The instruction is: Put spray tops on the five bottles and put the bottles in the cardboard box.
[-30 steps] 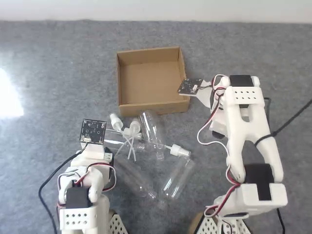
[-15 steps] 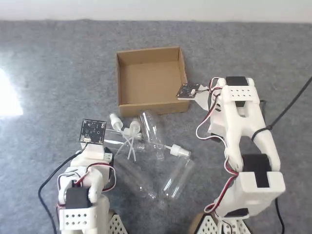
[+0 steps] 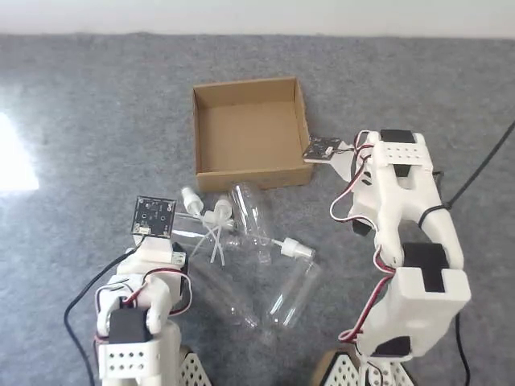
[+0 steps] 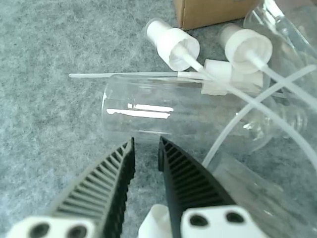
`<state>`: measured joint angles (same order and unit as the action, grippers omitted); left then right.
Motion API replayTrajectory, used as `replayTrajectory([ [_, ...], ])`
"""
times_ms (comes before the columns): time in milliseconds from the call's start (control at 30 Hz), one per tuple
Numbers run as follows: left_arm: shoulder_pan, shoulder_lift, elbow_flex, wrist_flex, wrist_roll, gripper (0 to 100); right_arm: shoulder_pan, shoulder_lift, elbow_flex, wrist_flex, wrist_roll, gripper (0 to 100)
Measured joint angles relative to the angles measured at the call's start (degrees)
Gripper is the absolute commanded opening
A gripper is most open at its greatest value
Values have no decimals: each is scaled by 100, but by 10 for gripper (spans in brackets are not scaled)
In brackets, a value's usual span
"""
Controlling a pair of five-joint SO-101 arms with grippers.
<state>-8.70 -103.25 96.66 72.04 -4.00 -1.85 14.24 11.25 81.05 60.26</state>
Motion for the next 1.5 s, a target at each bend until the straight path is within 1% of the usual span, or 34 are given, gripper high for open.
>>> replayTrajectory([
  [167,0,0,0,0,0,73,-9,0,0,-141,-519,314],
  [267,0,0,0,0,0,73,-9,0,0,-158,-668,318],
  [333,0,0,0,0,0,73,-9,-97,0,-158,-686,348],
  [433,0,0,0,0,0,73,-9,-220,0,-158,-703,421],
  [567,0,0,0,0,0,73,-9,-229,0,-9,-703,431],
  [800,0,0,0,0,0,73,-9,-229,0,404,-97,431],
  [1000,0,0,0,0,0,73,158,-229,0,413,396,431],
  [1333,0,0,0,0,0,73,607,-229,53,237,703,429],
  [1500,0,0,0,0,0,73,615,-229,607,-299,730,348],
])
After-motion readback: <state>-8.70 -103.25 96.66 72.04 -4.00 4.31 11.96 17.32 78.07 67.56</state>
